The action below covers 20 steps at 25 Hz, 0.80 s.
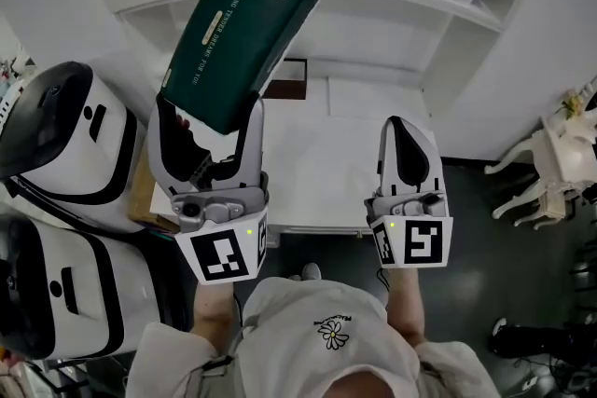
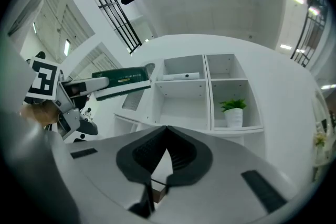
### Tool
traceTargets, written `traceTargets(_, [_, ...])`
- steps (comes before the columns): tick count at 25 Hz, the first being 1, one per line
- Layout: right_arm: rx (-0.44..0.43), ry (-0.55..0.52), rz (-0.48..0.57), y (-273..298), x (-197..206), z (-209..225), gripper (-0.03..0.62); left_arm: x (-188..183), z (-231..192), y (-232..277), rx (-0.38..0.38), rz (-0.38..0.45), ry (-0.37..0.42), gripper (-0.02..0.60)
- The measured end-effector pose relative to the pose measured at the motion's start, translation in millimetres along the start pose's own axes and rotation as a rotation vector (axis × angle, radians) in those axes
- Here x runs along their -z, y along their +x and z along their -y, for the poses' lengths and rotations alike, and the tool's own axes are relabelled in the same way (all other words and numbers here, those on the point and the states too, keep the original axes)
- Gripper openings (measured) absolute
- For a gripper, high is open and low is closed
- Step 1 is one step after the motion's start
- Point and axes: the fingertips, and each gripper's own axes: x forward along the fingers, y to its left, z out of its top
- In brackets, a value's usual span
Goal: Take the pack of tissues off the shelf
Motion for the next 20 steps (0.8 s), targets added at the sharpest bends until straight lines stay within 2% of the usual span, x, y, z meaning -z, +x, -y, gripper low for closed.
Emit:
traceTargets(5, [0.0, -0.015, -0.012, -1, 4, -1, 0.003, 7, 6, -13, 0.004, -0.001, -0.018, 0.384])
traceTargets(8, [0.003, 0.021, -0.005, -1, 7, 2, 0.003, 15, 12, -13, 0.011, -0.004, -0.049, 0.355])
traceTargets(11, [0.012, 0.072, -0.027, 5, 27, 3, 0.003, 73, 32, -4, 0.033, -0.047, -0.14, 0.319])
traceTargets(14, [-0.007, 0.079, -0.093, 3, 52, -3, 0.003, 125, 56, -2, 0.051, -0.148, -0.162, 0.305])
traceTargets(17, [-0.013, 0.099, -0.139, 1, 69, 3, 0.003, 145, 66, -2, 0.05, -0.2, -0.177, 0.298])
traceTargets(20, [0.004, 0.109, -0.155, 1, 77, 14, 0.003, 144, 67, 1, 0.04, -0.191, -0.179, 0.298])
